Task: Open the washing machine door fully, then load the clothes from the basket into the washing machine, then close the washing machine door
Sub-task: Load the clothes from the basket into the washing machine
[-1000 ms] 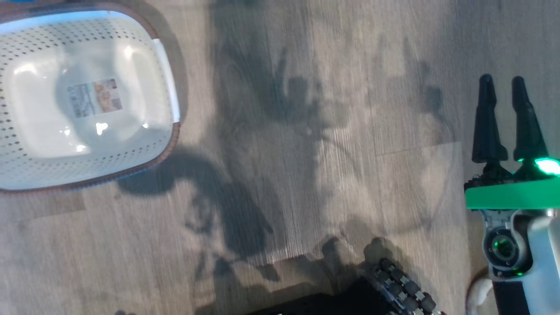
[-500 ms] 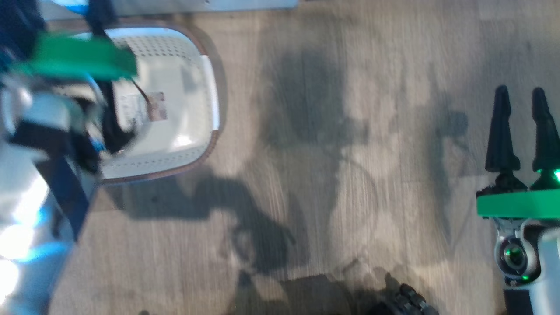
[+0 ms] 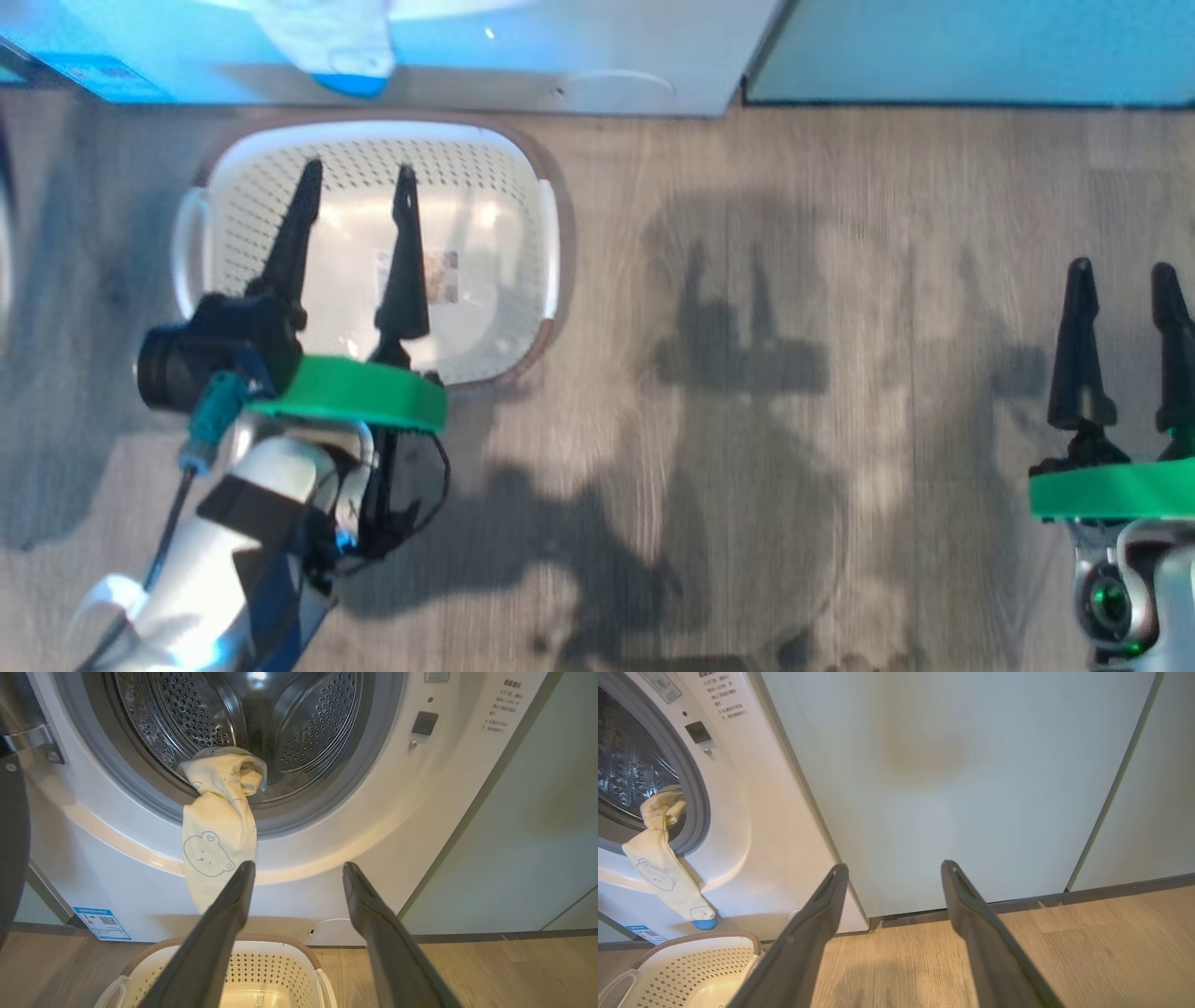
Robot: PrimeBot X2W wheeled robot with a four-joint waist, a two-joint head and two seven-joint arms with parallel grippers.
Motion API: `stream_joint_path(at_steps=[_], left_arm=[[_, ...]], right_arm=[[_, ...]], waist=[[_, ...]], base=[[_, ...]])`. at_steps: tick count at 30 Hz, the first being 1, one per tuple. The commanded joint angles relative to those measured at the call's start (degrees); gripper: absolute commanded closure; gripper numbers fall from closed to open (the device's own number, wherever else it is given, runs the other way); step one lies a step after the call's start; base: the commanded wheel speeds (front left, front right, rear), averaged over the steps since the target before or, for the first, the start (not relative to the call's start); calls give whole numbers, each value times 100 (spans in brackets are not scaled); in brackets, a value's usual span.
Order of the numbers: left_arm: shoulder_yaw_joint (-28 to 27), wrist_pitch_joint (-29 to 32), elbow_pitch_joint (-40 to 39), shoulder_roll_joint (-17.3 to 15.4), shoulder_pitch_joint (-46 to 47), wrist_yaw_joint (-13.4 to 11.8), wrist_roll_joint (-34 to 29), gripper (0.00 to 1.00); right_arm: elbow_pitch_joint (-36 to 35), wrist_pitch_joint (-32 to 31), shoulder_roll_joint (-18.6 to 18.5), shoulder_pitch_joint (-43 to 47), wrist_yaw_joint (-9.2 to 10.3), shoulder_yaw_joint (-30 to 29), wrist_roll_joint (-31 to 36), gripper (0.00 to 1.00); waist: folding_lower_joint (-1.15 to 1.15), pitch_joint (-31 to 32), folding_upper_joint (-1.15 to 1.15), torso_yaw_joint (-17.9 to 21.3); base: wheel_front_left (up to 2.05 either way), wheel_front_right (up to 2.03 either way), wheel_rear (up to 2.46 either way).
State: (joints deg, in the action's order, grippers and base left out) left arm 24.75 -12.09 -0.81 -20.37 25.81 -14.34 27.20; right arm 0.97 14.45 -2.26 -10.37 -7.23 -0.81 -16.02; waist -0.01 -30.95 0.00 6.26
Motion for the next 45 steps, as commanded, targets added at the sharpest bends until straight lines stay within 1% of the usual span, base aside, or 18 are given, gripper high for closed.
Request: stream_joint_path(at_steps=[1, 6, 13, 21, 32, 45], left_arm=[[-168, -60, -173, -86, -99, -1047, -49, 0], [-81, -114, -125, -2, -431, -1089, -24, 0], [3, -165, -15, 122, -730, -1084, 48, 0], [39, -210, 65, 201, -891, -1067, 82, 0], [65, -228, 218, 276, -862, -996, 158, 0], [29, -227, 395, 284, -673, -970, 205, 0]], right_arm=[[-147, 55, -80, 133, -25, 79, 84, 0], [-82, 55, -106, 288, -25, 80, 210, 0], [-26, 55, -138, 439, -25, 133, 280, 0], [-1, 55, -171, 506, -25, 189, 343, 0], [4, 55, -188, 450, -25, 271, 333, 0], [-49, 55, -187, 381, -25, 304, 311, 0]], waist=[[1, 200, 0, -130], [1, 488, 0, -201], [1, 818, 0, -238], [1, 978, 0, -261], [1, 973, 0, -231], [1, 800, 0, -202]], base=[[0, 0, 0], [0, 0, 0], [0, 0, 0], [0, 0, 0], [0, 0, 0], [0, 0, 0]])
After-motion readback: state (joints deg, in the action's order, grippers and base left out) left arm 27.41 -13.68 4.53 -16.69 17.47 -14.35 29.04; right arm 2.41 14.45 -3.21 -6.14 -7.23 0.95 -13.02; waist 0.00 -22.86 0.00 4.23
